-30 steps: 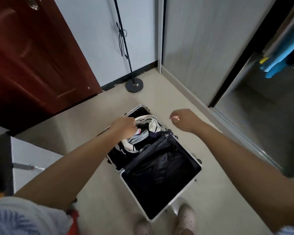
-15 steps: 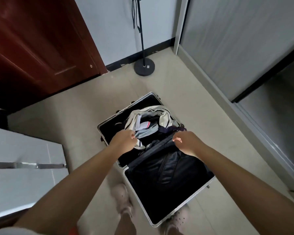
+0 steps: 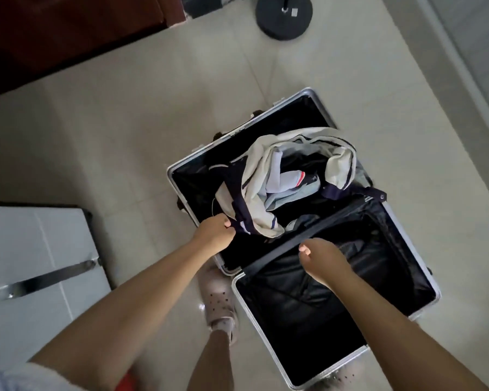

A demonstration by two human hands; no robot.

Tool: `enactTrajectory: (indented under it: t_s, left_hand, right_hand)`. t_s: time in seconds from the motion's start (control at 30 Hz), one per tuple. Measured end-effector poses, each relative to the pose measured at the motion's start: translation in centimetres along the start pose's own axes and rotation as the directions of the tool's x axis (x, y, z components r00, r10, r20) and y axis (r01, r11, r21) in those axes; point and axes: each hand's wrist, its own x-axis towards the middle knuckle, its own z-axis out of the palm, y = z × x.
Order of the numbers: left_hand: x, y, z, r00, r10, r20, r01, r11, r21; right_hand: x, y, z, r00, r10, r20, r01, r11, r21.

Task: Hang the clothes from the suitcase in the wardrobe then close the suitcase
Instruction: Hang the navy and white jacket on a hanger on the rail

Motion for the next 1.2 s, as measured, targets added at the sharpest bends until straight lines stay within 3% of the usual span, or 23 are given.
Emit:
enactTrajectory:
  t_s: [0.2,0.33,0.47,0.63,0.73,0.87,0.93,1.07,1.2]
  left_hand:
    - [8.4,-5.4,-0.8,0.999,-0.047,0.015,0.048,0.998,-0.042]
    - [12.8,-7.3,0.6,0.999,-0.027,0.030,0.027,1.000,-0.005]
    - [14.5,-9.1,2.7,0.998,-0.018,0.060,0.018,1.000,0.001]
    - [14.2,-9.6,3.9,0.999,0.026,0.037,-0.028,0.998,0.051]
    - [13.2,-8.1,3.9,0.988,0.127,-0.090,-0.116,0.985,0.124]
    - [11.8,-4.3,3.6,0.909,0.362,-0.206,-0.304,0.915,0.266]
    - [11.1,-1.9,3.4,0.884,0.435,-0.170,-0.361,0.868,0.341]
    - [8.5,3.0,2.3,0.880,0.469,-0.077,-0.384,0.796,0.468]
    - [6.6,6.7,1.6,0.747,0.658,0.096,-0.616,0.629,0.474]
  right_hand:
    - [8.5,-4.5,7.4,0.999,-0.017,0.045,0.016,1.000,0.003]
    - [13.8,-5.7,10.9,1.000,0.021,0.005,-0.021,0.991,0.135]
    - [16.9,-5.9,13.8,0.992,0.121,0.039,-0.126,0.975,0.183]
    - [16.2,-4.4,14.5,0.998,0.070,0.005,-0.068,0.933,0.352]
    - [14.5,-3.3,12.8,0.996,0.054,0.075,-0.086,0.830,0.552]
    - [11.6,-3.4,8.8,0.987,-0.139,0.085,0.070,0.830,0.554]
    - [9.6,-3.7,6.3,0.971,-0.231,0.065,0.160,0.825,0.542]
    - [4.7,-0.8,1.5,0.940,-0.312,0.139,0.184,0.807,0.561]
    - [0.2,3.6,-1.1,0.961,-0.248,0.126,0.125,0.790,0.601]
